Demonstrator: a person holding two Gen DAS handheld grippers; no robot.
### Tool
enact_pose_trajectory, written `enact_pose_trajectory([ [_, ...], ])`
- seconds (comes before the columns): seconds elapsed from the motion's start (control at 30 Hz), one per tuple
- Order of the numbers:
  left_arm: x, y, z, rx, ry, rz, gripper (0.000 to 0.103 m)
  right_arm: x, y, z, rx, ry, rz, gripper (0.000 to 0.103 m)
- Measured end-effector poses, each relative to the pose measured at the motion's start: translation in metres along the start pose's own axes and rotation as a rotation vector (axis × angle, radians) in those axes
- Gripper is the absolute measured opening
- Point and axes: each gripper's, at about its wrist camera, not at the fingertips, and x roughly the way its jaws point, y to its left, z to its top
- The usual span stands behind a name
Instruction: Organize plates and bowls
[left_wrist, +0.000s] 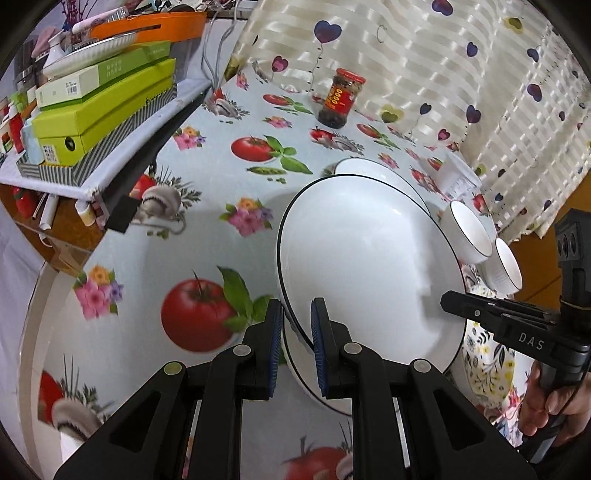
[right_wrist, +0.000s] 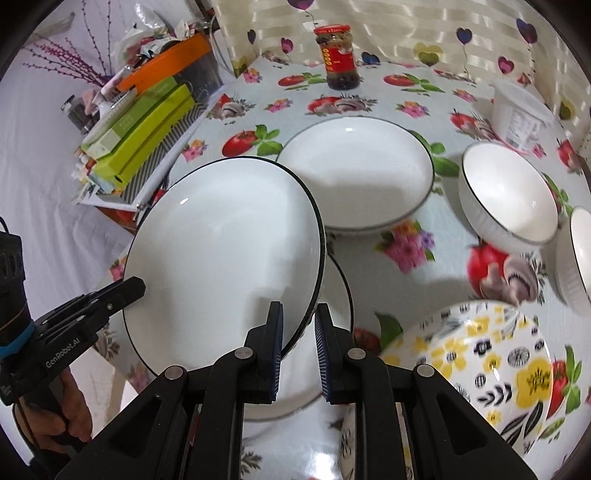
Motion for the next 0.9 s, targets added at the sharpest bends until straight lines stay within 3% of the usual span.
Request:
enact_pose_trajectory([
  [0.33,0.005,-0.006,-0.019,0.002,0.028,0.009,0.016,0.007,-0.008,-0.024,0.012,0.043,-0.012,0.016],
  [0.9,0.017,-0.008,-0.029,-0.011,0.08,0.036,0.016,0.014,-0.01,-0.03,-0.005,0.075,-0.032,0.017],
])
